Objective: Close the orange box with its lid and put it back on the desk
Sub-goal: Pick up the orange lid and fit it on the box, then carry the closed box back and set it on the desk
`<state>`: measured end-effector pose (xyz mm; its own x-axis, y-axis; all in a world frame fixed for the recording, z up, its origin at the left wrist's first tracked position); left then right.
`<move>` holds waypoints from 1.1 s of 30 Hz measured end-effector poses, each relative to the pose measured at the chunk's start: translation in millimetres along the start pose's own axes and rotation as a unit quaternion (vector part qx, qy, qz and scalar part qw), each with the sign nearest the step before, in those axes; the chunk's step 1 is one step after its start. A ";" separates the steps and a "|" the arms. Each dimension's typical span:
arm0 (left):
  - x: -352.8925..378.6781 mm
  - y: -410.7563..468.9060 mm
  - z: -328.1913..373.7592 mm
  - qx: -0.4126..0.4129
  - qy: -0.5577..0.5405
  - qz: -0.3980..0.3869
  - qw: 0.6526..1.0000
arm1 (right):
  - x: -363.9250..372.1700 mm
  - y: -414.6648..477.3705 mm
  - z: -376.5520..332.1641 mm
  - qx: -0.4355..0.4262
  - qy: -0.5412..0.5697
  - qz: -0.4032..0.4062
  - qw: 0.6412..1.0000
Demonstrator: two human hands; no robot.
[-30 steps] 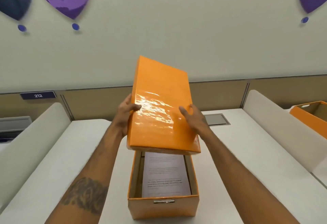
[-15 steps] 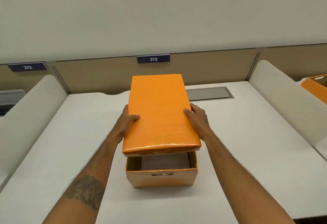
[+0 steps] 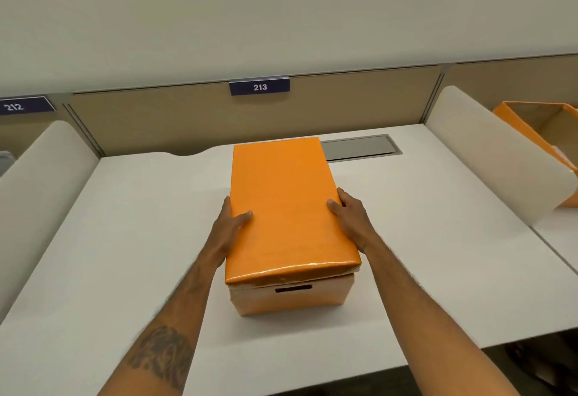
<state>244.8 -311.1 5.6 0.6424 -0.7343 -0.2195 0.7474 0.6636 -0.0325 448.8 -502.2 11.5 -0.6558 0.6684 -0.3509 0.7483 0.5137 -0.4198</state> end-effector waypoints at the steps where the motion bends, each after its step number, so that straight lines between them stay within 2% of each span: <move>1: 0.3 -0.6 -0.9 -0.001 -0.001 -0.001 1.000 | 0.4 -0.4 1.8 0.002 0.002 0.000 1.000; 16: 2.2 3.6 -21.9 -0.040 0.026 0.021 0.999 | 11.3 10.1 22.9 0.025 0.013 -0.003 1.000; 19: 4.2 3.2 -26.0 -0.035 0.041 0.024 0.998 | 15.3 12.2 26.6 0.000 -0.066 0.027 0.997; 21: 6.4 2.0 -27.7 -0.013 0.073 0.022 0.997 | 20.1 13.4 27.8 -0.062 -0.186 0.057 0.979; 23: 6.4 2.7 -29.5 0.023 0.156 0.006 0.987 | 25.0 18.7 27.4 -0.117 -0.306 0.082 0.941; 25: 6.7 6.1 -31.7 0.078 0.283 -0.031 0.955 | 28.0 24.9 24.9 -0.132 -0.382 0.071 0.912; 27: 9.6 10.1 -30.8 0.093 0.355 -0.066 0.928 | 30.3 28.9 22.9 -0.121 -0.401 0.041 0.907; 30: 15.8 13.2 -27.3 0.046 0.372 -0.075 0.924 | 34.4 30.0 26.2 -0.109 -0.393 0.032 0.912; 33: 18.8 13.9 -27.6 0.039 0.401 -0.074 0.912 | 36.2 30.3 29.4 -0.111 -0.392 0.043 0.912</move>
<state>262.6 -311.7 -25.9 0.2266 -0.4533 -0.8621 0.8453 0.5312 -0.0571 444.8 -478.2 -38.5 -0.3996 0.1666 -0.9014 0.7445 0.6328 -0.2131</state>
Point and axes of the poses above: each hand's wrist, its own y-axis towards the middle knuckle, its own x-axis out of the palm, z = x × y, the point moved 1 cm from there along y, towards the middle knuckle, and after that the axes turned 13 degrees about x, right-handed, at the moved point
